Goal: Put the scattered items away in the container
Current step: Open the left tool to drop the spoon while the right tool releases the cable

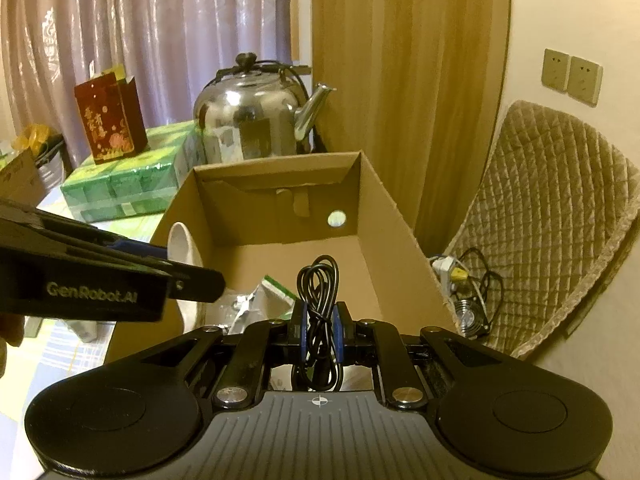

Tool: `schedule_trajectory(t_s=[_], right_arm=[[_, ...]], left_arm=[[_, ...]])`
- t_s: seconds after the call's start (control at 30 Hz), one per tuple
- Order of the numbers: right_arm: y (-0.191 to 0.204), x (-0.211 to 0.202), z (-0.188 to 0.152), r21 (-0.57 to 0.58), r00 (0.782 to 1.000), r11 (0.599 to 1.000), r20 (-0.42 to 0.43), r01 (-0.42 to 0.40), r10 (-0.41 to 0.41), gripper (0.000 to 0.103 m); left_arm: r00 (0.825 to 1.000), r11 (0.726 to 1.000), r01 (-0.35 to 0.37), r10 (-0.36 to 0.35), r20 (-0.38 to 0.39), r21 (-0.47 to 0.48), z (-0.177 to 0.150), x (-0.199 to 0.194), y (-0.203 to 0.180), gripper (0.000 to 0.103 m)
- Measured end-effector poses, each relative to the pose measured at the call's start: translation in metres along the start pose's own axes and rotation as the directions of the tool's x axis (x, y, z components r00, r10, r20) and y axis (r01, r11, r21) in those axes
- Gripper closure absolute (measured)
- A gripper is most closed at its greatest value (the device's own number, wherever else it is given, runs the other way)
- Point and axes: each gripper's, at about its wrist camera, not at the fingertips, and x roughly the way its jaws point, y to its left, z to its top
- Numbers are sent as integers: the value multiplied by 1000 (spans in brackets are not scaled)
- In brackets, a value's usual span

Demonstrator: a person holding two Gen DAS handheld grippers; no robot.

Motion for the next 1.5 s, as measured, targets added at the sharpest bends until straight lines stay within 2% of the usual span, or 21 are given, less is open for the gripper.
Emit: schedule_trajectory(t_s=[0.57,0.7,0.97,1.07,1.13,1.23,1.5], right_arm=[[-1,8,-4,-3,999,1000,-49,-3,3,93],[-2,8,-4,14,999,1000,-45,-9,9,93],[-6,5,-2,26,1000,1000,-14,-9,9,93],[-8,5,-2,30,1000,1000,-10,0,0,88],[-9,5,-2,35,1000,999,-4,7,-7,77],[-9,4,-1,40,1000,999,3,7,-7,69],[-5,1,1,41,1000,999,27,6,-7,62]], left_arm=[[999,999,-9,11,-48,32,-7,12,-8,74],[999,1000,-16,17,-45,24,-7,11,-6,66],[1000,1000,-19,19,-11,-9,-1,0,2,62],[1000,1000,-26,26,-4,-15,-1,-2,5,60],[1000,999,-26,26,-3,-19,-1,-3,6,60],[1000,999,-27,27,0,-17,-1,-3,5,59],[999,999,-36,37,23,-21,-3,-12,10,53]])
